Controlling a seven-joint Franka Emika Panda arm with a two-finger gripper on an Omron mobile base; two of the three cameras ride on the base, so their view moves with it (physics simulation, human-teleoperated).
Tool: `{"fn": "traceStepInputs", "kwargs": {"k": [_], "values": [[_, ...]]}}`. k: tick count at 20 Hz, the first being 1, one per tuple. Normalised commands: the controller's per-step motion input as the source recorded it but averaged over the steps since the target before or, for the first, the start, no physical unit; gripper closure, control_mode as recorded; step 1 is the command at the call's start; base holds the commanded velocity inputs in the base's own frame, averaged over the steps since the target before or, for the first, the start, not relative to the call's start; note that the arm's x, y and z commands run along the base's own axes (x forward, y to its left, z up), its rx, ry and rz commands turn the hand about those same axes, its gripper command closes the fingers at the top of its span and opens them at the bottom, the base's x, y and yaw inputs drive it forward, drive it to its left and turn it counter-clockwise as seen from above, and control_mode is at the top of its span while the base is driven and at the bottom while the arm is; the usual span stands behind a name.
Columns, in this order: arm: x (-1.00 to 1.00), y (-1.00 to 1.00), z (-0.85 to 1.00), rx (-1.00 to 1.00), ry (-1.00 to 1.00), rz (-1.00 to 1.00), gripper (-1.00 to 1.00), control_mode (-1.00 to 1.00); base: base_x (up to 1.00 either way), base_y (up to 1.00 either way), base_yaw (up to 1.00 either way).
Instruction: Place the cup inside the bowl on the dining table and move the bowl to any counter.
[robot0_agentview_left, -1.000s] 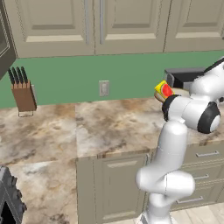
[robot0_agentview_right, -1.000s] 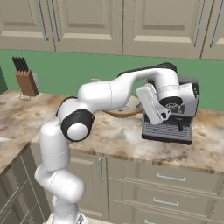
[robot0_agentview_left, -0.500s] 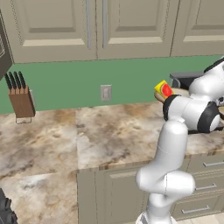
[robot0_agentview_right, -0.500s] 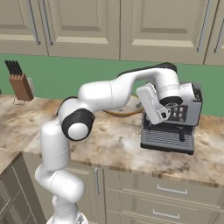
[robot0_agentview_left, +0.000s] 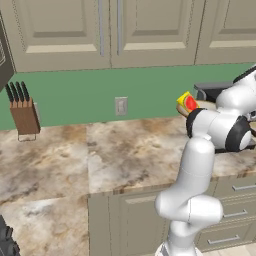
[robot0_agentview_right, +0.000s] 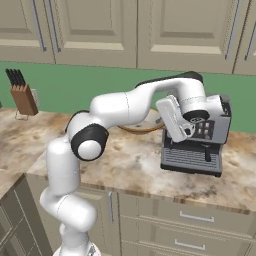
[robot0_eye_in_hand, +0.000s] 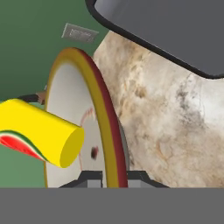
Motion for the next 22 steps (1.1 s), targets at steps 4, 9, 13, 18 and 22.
{"fn": "traceStepInputs", "kwargs": {"k": [4,9,13,18,22], "values": [[0.00,0.13,-0.01,0.00,0.00,0.00,1.00,-1.00,0.00,0.00,0.00],[0.00,0.47,-0.08,0.00,0.00,0.00,1.00,-1.00,0.00,0.00,0.00],[0.00,0.53,-0.01,0.00,0.00,0.00,1.00,-1.00,0.00,0.00,0.00],[0.00,0.48,0.00,0.00,0.00,0.00,1.00,-1.00,0.00,0.00,0.00],[0.00,0.39,0.00,0.00,-0.03,0.00,1.00,-1.00,0.00,0.00,0.00]]}}
